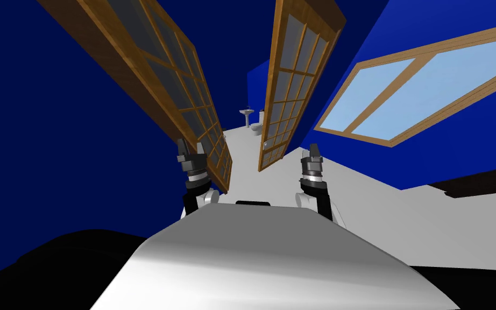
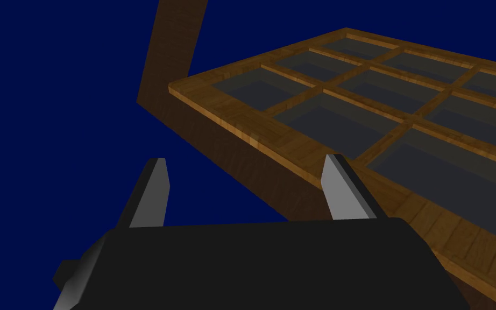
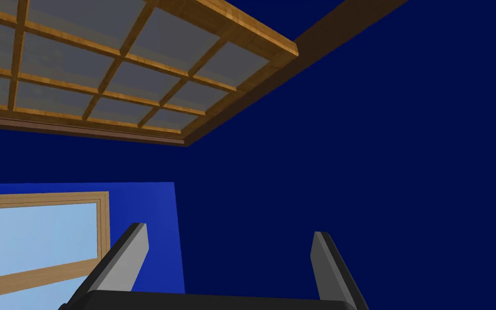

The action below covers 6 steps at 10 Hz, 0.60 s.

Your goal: Push the door open

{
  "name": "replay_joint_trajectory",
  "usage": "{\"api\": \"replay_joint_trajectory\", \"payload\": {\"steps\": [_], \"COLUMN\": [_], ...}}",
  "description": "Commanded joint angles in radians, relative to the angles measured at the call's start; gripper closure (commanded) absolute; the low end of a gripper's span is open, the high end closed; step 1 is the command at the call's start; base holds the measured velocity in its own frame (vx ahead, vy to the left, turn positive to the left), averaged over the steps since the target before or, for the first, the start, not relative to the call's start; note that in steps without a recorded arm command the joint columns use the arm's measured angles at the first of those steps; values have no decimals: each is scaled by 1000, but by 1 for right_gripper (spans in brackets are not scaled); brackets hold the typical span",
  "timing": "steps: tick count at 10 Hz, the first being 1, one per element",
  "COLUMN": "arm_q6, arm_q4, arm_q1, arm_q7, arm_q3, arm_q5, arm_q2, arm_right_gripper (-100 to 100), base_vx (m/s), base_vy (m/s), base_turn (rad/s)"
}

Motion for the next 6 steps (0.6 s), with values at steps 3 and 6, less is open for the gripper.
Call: {"api": "replay_joint_trajectory", "payload": {"steps": [3,6], "arm_q6": [-34,-60], "arm_q4": [78,138], "arm_q1": [-5,-11], "arm_q7": [69,117], "arm_q3": [-11,-21], "arm_q5": [45,77], "arm_q2": [-9,-14], "arm_right_gripper": [-100,-100], "base_vx": [120,90], "base_vy": [-54,-51], "base_turn": [96,82]}}
